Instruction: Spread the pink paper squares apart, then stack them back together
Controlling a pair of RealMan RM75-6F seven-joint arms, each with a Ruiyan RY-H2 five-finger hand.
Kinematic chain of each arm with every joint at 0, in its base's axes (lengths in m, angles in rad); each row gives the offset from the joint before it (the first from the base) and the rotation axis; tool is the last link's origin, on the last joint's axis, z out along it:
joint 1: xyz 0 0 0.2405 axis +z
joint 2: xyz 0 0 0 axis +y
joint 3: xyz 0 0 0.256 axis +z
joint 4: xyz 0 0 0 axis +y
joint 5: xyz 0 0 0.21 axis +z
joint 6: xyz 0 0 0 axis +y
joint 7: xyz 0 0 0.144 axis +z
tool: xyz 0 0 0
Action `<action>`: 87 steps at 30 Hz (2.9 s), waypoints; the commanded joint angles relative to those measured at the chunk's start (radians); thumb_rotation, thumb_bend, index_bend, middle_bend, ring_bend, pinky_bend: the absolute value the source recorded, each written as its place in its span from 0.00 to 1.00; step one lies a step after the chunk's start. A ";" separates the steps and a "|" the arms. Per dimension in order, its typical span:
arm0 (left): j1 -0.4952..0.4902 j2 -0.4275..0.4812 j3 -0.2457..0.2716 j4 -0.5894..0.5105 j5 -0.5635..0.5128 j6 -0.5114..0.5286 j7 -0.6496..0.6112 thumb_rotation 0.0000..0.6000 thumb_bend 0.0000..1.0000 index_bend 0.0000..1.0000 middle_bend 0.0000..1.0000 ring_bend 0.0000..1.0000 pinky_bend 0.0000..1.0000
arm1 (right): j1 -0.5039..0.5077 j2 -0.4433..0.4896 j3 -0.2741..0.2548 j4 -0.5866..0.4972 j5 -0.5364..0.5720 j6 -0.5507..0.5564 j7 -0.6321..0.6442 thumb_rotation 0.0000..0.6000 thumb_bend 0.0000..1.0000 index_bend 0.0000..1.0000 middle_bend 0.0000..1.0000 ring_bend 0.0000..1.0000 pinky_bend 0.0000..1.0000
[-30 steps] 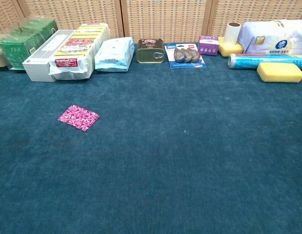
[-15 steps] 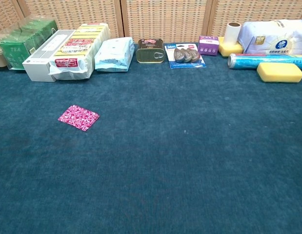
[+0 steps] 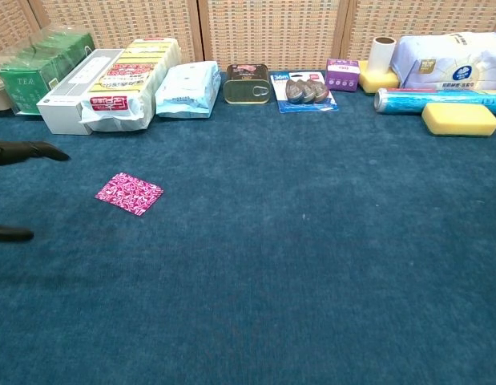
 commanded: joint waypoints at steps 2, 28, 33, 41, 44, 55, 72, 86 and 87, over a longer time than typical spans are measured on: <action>-0.115 -0.001 -0.036 -0.037 -0.169 -0.084 0.131 0.96 0.07 0.00 0.00 0.00 0.05 | 0.001 0.009 0.005 -0.004 0.007 -0.004 0.014 1.00 0.00 0.08 0.00 0.00 0.00; -0.472 -0.088 0.008 -0.053 -0.788 -0.148 0.263 1.00 0.07 0.00 0.00 0.00 0.07 | -0.008 0.028 0.004 -0.005 0.009 -0.010 0.058 1.00 0.00 0.08 0.00 0.00 0.00; -0.517 -0.112 0.015 -0.020 -0.856 -0.179 0.236 1.00 0.07 0.00 0.00 0.00 0.07 | -0.008 0.030 0.006 -0.006 0.010 -0.010 0.064 1.00 0.00 0.08 0.00 0.00 0.00; -0.575 -0.148 0.054 0.006 -0.911 -0.173 0.231 1.00 0.07 0.00 0.00 0.00 0.07 | -0.011 0.034 0.008 -0.009 0.010 -0.006 0.073 1.00 0.00 0.08 0.00 0.00 0.00; -0.589 -0.154 0.072 -0.002 -0.924 -0.167 0.231 1.00 0.07 0.00 0.00 0.00 0.07 | -0.012 0.037 0.008 -0.011 0.009 -0.005 0.076 1.00 0.00 0.08 0.00 0.00 0.00; -0.628 -0.153 0.139 -0.113 -0.909 -0.120 0.263 1.00 0.07 0.00 0.00 0.00 0.07 | -0.014 0.039 0.009 -0.013 0.011 -0.004 0.080 1.00 0.00 0.07 0.00 0.00 0.00; -0.653 -0.157 0.189 -0.265 -0.809 -0.068 0.283 1.00 0.07 0.00 0.00 0.00 0.07 | -0.013 0.039 0.009 -0.013 0.013 -0.010 0.079 1.00 0.00 0.07 0.00 0.00 0.00; -0.575 -0.092 0.172 -0.236 -0.667 -0.006 0.182 1.00 0.07 0.00 0.00 0.00 0.07 | -0.013 0.040 0.008 -0.016 0.010 -0.012 0.077 1.00 0.00 0.07 0.00 0.00 0.00; -0.569 -0.094 0.168 -0.217 -0.663 -0.013 0.166 1.00 0.07 0.00 0.00 0.00 0.07 | -0.013 0.040 0.007 -0.017 0.010 -0.012 0.076 1.00 0.00 0.07 0.00 0.00 0.00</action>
